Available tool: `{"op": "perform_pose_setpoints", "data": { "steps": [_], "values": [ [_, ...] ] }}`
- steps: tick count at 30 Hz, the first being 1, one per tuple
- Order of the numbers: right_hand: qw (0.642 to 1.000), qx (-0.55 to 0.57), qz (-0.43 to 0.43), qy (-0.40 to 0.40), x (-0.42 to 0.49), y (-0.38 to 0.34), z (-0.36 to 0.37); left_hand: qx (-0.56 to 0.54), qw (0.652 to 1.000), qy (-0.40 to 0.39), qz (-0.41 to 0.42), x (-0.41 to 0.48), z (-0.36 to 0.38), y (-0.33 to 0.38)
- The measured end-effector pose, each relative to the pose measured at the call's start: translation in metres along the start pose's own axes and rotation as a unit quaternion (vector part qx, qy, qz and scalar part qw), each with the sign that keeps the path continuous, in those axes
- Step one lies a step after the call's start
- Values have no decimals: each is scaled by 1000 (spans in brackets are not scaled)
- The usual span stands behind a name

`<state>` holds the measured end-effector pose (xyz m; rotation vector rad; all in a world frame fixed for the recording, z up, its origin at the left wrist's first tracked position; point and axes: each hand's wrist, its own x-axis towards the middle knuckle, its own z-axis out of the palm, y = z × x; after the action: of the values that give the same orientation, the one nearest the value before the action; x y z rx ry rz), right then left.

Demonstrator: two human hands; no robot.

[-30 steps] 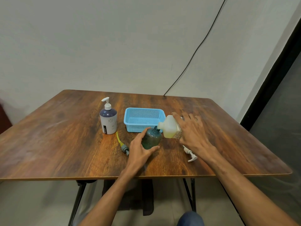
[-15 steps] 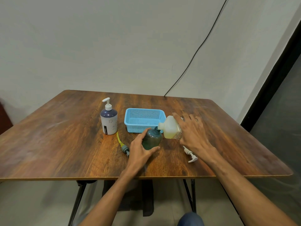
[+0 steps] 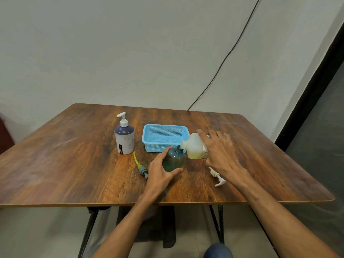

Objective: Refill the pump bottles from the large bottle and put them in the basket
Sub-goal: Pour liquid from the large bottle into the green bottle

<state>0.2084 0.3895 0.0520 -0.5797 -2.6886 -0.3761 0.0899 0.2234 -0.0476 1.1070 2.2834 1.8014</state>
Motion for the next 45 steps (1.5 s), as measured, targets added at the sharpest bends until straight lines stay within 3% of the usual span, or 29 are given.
{"op": "perform_pose_setpoints", "data": {
  "steps": [45],
  "values": [
    [1000, -14, -5, 17, 3, 2, 4, 11, 1000, 5, 5, 0, 0, -1]
  ]
}}
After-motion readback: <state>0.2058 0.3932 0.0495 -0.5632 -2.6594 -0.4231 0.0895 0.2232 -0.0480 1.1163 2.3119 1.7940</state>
